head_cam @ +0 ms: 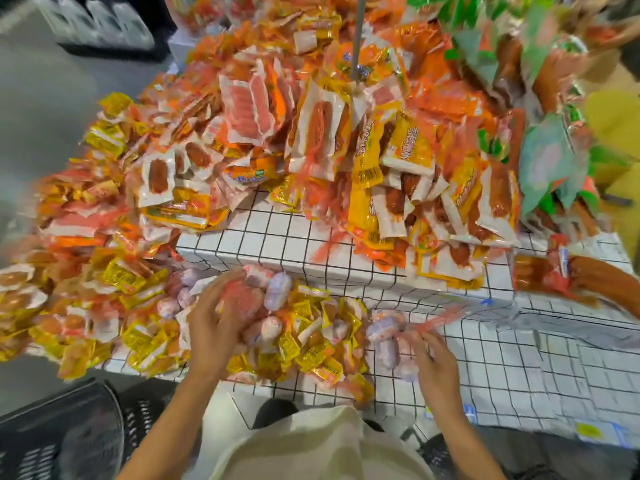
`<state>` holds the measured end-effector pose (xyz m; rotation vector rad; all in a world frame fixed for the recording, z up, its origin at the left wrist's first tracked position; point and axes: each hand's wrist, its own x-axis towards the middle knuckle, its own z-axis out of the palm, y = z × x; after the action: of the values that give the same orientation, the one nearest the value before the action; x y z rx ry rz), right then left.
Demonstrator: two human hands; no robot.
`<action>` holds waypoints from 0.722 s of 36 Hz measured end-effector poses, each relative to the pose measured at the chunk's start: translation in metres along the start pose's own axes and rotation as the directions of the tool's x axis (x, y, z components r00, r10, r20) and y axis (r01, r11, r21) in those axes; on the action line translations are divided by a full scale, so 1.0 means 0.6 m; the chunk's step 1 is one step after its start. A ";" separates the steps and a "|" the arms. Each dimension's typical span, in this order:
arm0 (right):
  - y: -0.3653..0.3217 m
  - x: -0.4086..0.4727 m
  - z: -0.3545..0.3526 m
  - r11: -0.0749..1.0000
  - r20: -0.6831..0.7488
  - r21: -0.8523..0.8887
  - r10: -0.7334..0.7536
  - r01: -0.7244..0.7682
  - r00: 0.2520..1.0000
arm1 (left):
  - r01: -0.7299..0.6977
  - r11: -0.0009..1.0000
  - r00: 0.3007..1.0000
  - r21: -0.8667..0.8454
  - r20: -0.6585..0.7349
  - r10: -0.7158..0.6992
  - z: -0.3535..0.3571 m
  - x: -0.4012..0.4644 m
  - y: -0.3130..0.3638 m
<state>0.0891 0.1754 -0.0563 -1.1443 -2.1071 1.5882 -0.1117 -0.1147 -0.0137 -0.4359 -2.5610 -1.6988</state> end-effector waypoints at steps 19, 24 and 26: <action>-0.072 0.002 -0.050 0.989 -0.164 0.123 -0.060 0.080 0.985 | 0.035 0.978 0.999 -0.206 0.029 -0.029 -0.013 0.047 0.135; -0.109 -0.010 -0.063 0.958 -0.069 0.240 -0.145 0.157 0.987 | 0.013 0.962 0.999 -0.274 0.045 -0.001 -0.017 0.034 0.163; -0.124 -0.014 -0.068 0.949 -0.036 0.267 -0.163 0.167 0.986 | 0.021 0.950 1.000 -0.313 0.023 -0.015 -0.020 0.026 0.174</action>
<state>0.0880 0.1910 0.0274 -0.8627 -1.8514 1.7158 -0.1019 -0.0847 0.0876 -0.4434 -2.3159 -2.1271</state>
